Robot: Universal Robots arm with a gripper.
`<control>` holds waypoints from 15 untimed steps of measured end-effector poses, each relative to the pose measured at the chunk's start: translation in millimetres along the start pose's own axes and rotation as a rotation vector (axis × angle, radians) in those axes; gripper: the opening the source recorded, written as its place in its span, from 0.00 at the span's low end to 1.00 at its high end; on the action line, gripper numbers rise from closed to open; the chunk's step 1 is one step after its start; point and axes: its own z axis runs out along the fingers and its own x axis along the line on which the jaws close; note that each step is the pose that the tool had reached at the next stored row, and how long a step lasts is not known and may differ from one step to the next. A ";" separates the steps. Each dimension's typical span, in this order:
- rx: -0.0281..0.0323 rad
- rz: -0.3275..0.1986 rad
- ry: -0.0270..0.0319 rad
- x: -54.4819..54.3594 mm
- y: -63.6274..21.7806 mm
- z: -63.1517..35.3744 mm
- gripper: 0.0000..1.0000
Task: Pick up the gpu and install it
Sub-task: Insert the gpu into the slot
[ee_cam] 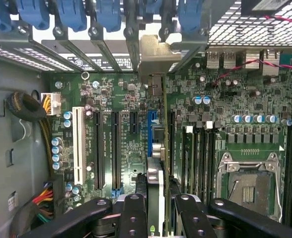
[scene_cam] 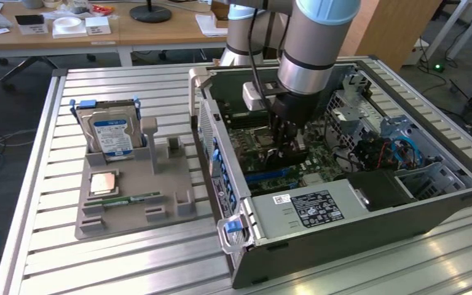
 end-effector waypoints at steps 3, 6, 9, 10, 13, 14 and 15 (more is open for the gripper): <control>-0.0001 0.000 0.0003 0.3 0.5 0.7 0.26; 0.0000 0.000 0.0003 0.7 0.8 1.9 0.26; 0.0000 0.000 0.0002 2.0 1.1 2.3 0.26; 0.0000 0.000 0.0002 2.7 1.3 2.3 0.26; 0.0001 0.000 0.0002 3.4 2.3 2.6 0.26; 0.0001 0.001 0.0000 3.4 3.1 2.9 0.26; 0.0001 0.003 0.0001 3.4 3.9 3.0 0.26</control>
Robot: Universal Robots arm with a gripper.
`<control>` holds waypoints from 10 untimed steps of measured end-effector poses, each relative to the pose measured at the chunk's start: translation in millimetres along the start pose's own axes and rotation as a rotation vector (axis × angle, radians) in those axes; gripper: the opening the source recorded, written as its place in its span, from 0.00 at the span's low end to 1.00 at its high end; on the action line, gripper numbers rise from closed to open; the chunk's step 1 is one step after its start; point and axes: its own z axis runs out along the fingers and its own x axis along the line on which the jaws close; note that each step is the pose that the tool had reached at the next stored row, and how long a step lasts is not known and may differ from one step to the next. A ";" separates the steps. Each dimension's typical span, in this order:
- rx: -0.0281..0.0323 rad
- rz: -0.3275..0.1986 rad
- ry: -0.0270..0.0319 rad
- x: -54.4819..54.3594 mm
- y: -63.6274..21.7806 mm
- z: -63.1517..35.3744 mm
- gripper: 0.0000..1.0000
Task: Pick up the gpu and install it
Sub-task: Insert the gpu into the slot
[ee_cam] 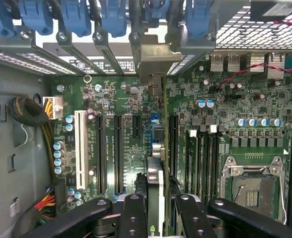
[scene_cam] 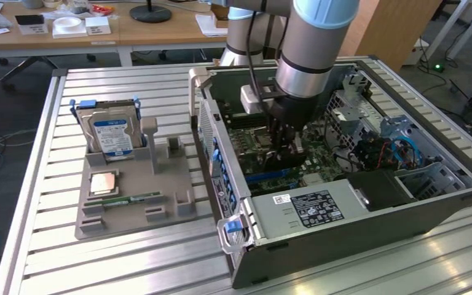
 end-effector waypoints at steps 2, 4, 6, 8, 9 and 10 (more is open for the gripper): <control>-0.0001 0.001 0.0002 0.0 0.5 0.0 0.26; -0.0001 0.002 0.0004 0.7 0.6 -0.1 0.26; 0.0000 0.003 0.0003 1.2 0.7 0.0 0.26; 0.0001 0.005 0.0001 1.3 0.8 0.1 0.26; 0.0001 0.006 0.0002 1.4 1.2 0.0 0.26; 0.0000 0.006 0.0003 1.4 1.6 0.0 0.26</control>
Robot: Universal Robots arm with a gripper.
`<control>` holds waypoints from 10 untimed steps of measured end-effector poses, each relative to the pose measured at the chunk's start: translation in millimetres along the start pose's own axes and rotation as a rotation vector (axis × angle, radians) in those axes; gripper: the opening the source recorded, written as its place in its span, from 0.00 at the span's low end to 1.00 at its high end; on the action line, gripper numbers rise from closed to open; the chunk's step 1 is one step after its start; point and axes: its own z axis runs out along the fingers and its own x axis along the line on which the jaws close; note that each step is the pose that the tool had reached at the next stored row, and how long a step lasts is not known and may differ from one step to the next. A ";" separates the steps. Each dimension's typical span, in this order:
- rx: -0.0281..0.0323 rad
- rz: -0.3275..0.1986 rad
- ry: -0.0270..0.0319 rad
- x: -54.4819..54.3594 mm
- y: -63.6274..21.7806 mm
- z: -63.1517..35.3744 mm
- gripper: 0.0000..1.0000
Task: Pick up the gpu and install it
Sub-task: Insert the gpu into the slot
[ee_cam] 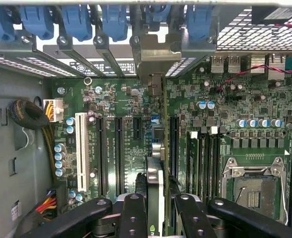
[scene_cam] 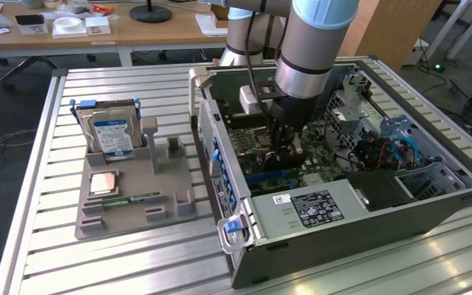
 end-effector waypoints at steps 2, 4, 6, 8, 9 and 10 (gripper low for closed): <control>0.0001 0.002 0.0000 0.0 0.9 0.0 0.26; 0.0001 0.004 0.0001 0.1 1.6 0.0 0.26; 0.0001 0.004 0.0001 0.1 2.7 0.0 0.26; 0.0001 0.005 0.0000 0.1 3.7 0.0 0.26; 0.0001 0.005 0.0000 0.1 4.2 0.0 0.26; 0.0001 0.005 0.0000 0.2 4.6 0.0 0.26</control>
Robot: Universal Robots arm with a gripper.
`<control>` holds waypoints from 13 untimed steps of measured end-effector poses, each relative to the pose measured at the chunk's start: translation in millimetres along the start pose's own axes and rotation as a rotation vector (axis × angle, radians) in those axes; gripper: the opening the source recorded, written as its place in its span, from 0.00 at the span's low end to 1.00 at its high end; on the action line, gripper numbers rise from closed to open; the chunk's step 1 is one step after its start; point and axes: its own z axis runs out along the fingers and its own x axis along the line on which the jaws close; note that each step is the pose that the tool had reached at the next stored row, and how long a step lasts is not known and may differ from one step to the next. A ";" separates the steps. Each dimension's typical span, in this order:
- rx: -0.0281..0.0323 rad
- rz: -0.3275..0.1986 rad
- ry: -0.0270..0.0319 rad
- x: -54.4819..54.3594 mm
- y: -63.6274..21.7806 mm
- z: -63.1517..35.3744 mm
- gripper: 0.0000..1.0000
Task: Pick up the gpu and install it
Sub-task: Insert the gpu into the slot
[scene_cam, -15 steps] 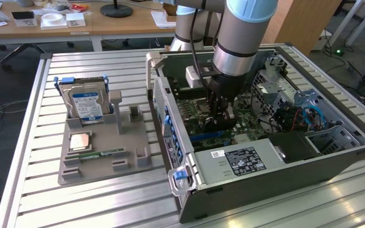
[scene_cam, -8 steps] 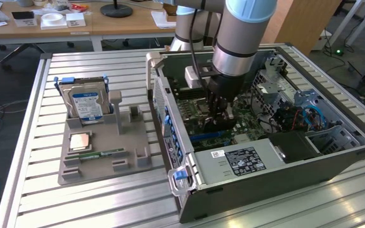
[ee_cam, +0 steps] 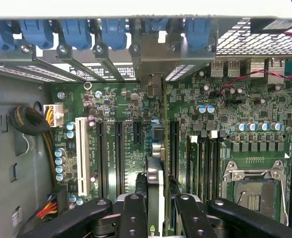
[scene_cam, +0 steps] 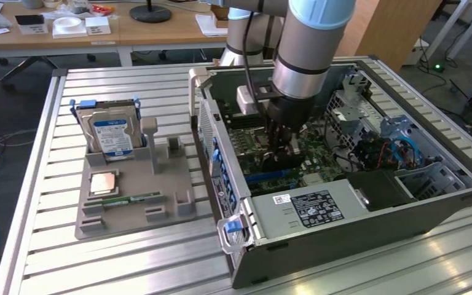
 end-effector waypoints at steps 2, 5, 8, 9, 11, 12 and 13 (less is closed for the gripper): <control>0.0000 0.000 0.0000 0.0 0.7 0.0 0.26; 0.0001 0.001 0.0000 0.1 1.2 0.3 0.26; 0.0001 0.005 0.0000 0.1 1.8 1.9 0.26; 0.0001 0.005 0.0001 0.2 2.0 2.2 0.26; 0.0000 0.006 0.0003 0.2 2.3 2.4 0.26; 0.0002 0.007 0.0002 0.2 2.8 2.6 0.26; 0.0002 0.007 0.0001 0.2 3.1 2.8 0.26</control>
